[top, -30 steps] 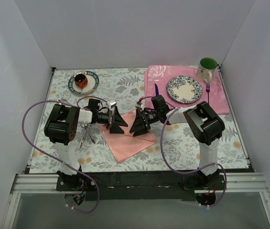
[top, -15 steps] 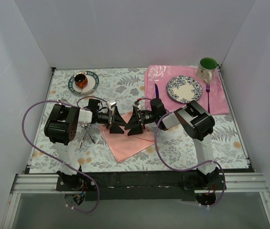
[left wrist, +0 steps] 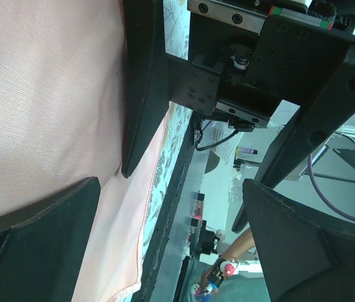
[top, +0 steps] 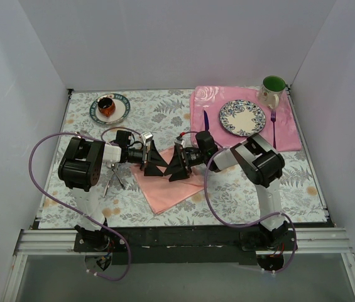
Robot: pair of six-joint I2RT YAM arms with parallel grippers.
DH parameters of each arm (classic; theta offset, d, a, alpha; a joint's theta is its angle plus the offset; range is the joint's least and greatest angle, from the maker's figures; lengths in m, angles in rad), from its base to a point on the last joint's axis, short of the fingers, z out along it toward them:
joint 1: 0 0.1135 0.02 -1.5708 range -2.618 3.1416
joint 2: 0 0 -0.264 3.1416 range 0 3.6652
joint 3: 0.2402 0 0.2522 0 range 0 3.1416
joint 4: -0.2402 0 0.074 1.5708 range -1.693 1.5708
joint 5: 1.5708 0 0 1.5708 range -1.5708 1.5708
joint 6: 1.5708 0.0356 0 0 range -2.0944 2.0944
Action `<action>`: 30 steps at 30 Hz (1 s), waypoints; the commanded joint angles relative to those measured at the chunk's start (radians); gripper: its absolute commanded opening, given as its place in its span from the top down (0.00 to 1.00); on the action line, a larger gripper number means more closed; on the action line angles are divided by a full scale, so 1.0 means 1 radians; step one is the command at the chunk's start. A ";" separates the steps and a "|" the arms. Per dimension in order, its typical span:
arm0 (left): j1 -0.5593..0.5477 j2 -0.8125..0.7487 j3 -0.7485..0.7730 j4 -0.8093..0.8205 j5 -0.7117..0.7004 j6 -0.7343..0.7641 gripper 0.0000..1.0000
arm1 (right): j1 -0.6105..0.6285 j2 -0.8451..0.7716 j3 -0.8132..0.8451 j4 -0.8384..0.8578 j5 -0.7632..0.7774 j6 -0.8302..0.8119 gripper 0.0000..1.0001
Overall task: Fold the napkin into a case and place the utensils inside
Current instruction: Smooth out the top corner of the smaller-rectangle-folded napkin from the folded napkin.
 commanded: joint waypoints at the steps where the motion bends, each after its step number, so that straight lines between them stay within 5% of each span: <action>1: 0.014 0.018 -0.006 -0.013 -0.080 0.065 0.02 | -0.024 -0.043 0.000 -0.299 0.083 -0.250 0.01; 6: 0.017 0.028 0.002 -0.048 -0.091 0.080 0.02 | -0.031 -0.088 0.020 -0.535 0.124 -0.445 0.01; 30: 0.021 0.041 0.022 -0.064 -0.098 0.093 0.02 | -0.130 -0.218 -0.124 -0.862 0.087 -0.695 0.01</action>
